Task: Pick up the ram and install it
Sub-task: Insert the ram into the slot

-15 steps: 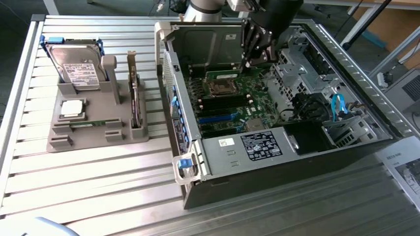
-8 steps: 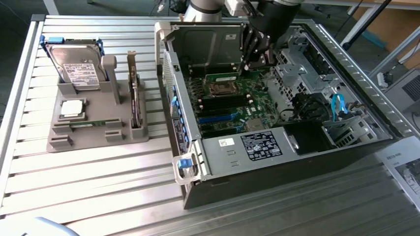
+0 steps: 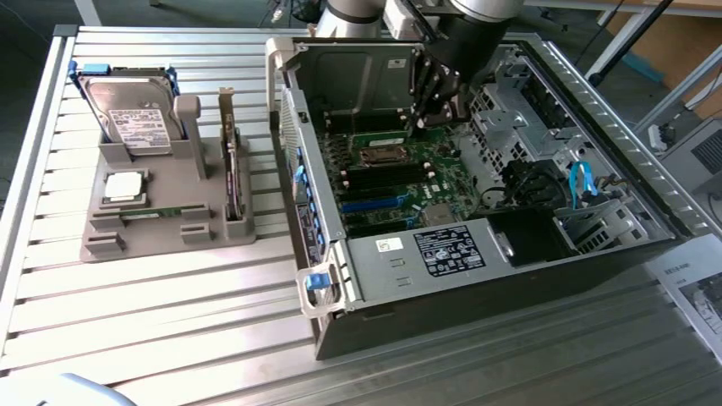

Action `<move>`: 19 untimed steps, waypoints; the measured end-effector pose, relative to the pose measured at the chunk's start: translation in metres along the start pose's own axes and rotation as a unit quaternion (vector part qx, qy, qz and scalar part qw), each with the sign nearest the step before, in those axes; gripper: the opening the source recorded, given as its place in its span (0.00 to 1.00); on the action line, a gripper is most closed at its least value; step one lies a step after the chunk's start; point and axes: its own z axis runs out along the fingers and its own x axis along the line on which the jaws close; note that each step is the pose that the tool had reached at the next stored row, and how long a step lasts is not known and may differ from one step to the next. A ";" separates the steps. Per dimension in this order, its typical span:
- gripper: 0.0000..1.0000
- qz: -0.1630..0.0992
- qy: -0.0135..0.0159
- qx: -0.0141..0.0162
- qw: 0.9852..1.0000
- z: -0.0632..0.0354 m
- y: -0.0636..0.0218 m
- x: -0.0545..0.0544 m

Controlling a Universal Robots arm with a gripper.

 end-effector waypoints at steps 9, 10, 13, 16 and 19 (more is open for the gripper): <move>0.12 0.000 0.000 0.000 1.000 0.0076 -0.0003 0.000; 0.12 0.000 0.000 0.000 1.000 0.0076 -0.0003 0.000; 0.12 0.000 0.000 0.000 1.000 0.0082 -0.0004 0.000; 0.12 0.000 0.000 0.000 1.000 0.0110 -0.0005 0.000; 0.12 0.000 -0.001 0.000 1.000 0.0142 -0.0006 0.000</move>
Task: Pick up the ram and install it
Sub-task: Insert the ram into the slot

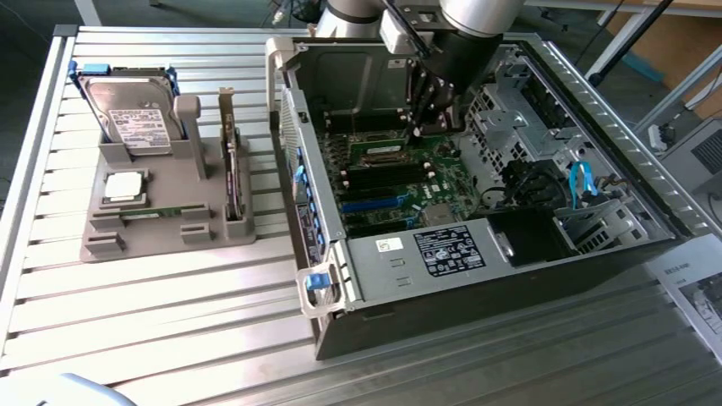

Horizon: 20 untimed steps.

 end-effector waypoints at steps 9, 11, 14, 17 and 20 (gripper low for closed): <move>0.12 0.000 0.000 0.000 1.000 0.0105 -0.0005 0.000; 0.12 0.000 0.000 0.000 1.000 0.0130 -0.0005 0.000; 0.12 0.000 0.000 0.000 1.000 0.0154 -0.0007 0.000; 0.12 0.000 0.000 0.000 1.000 0.0155 -0.0007 0.000; 0.12 0.000 0.000 0.000 1.000 0.0156 -0.0018 0.000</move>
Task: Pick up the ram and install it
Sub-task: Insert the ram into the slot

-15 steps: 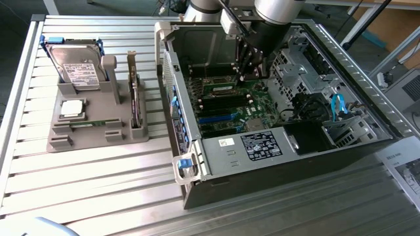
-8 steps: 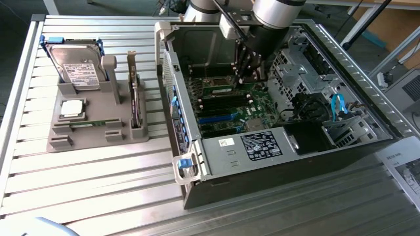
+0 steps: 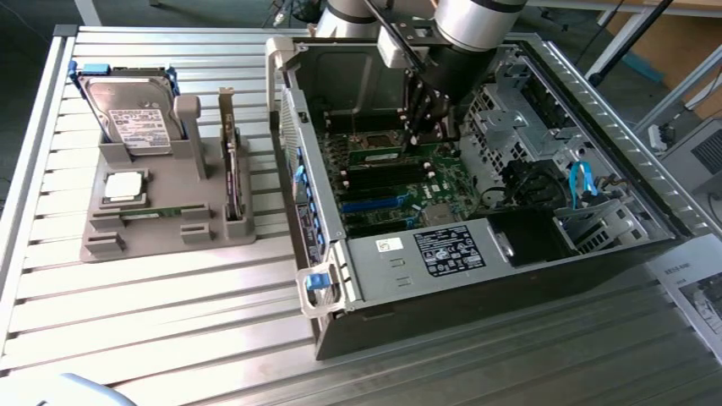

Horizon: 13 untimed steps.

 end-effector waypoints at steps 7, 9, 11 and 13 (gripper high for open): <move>0.12 0.000 0.000 0.000 1.000 0.0004 -0.0083 0.000; 0.12 0.000 0.000 0.000 1.000 0.0005 -0.0103 0.000; 0.12 0.000 0.000 0.000 1.000 0.0007 -0.0124 0.000; 0.12 0.000 0.000 0.000 1.000 0.0010 -0.0147 0.000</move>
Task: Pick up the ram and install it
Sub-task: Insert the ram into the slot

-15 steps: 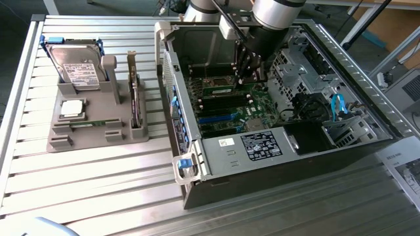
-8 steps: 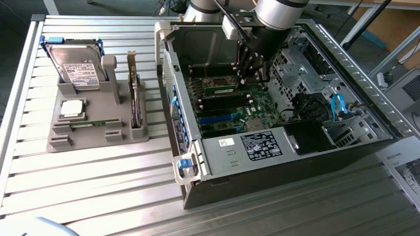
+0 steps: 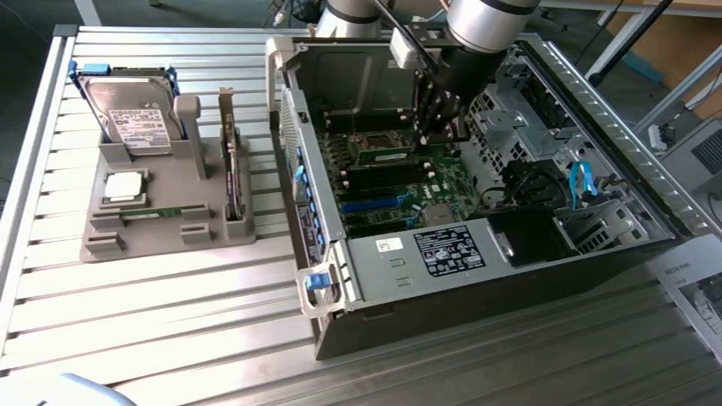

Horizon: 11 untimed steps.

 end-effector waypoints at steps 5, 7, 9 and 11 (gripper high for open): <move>0.12 0.000 0.000 0.000 1.000 0.0002 -0.0024 0.000; 0.12 0.000 0.000 0.000 1.000 0.0003 -0.0024 0.000; 0.12 0.000 0.000 0.000 1.000 0.0012 -0.0025 0.000; 0.12 0.000 0.000 0.000 1.000 0.0027 -0.0025 0.000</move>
